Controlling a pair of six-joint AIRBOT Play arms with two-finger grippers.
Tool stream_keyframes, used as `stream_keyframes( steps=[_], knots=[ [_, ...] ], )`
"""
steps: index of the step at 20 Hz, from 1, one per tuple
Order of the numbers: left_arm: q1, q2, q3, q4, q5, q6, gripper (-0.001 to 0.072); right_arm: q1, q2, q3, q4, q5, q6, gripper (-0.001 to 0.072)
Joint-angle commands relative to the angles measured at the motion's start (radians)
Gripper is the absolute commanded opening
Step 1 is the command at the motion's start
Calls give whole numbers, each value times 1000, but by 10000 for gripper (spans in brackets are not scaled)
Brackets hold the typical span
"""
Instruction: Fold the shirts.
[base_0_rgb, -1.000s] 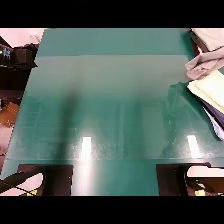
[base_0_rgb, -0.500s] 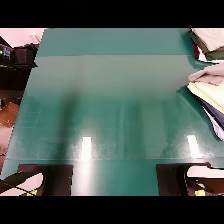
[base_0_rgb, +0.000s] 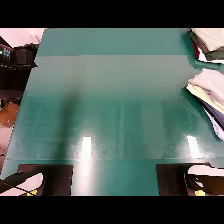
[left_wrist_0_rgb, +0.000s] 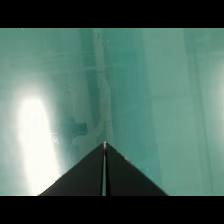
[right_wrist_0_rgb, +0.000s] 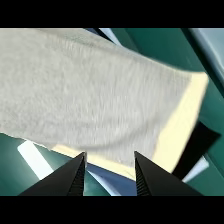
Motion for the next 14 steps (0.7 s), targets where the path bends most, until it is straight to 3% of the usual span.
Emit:
stream_keyframes(
  steps=[1,8,12,13,14],
  knots=[
    [0,0,0,0,6,1,22,-74,-1,0,51,50,55,362],
    [0,0,0,-3,40,-2,22,34,-1,0,571,45,60,361],
    [0,0,0,-3,45,-2,22,220,-1,0,676,42,59,357],
    [0,0,0,-3,45,-2,22,272,-2,0,676,42,59,279],
    [0,0,0,-3,45,-2,22,325,-2,0,676,42,59,129]
  ],
)
